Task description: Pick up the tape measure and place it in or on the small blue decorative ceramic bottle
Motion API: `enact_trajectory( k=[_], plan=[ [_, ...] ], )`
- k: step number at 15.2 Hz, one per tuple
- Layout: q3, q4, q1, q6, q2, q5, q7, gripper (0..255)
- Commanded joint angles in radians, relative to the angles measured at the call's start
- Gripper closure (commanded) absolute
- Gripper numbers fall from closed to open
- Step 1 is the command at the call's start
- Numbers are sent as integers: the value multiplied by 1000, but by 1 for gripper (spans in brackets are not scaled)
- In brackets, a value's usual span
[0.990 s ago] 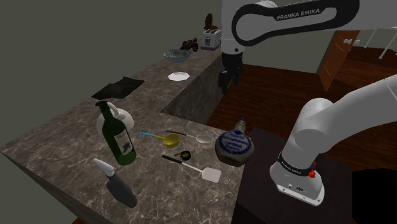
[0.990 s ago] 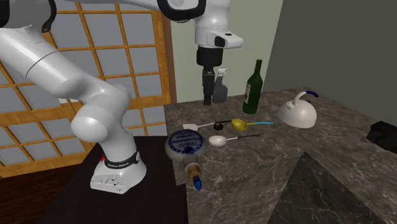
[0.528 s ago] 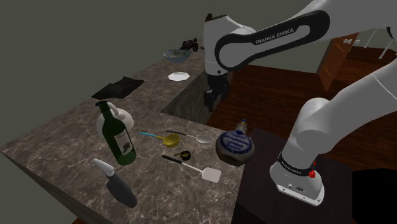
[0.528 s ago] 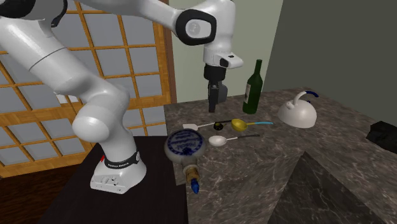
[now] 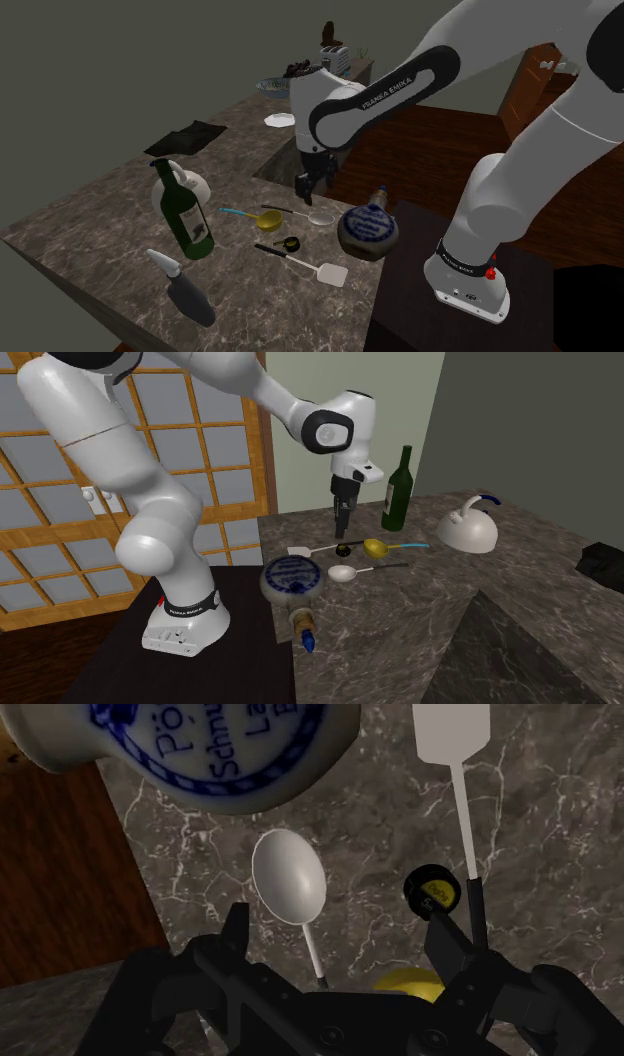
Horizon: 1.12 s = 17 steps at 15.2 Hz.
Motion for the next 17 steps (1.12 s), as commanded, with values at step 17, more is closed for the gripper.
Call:
enact_trajectory(
  k=[17],
  plan=[
    [88, 149, 61, 305, 493, -121, 273, 0]
  ],
)
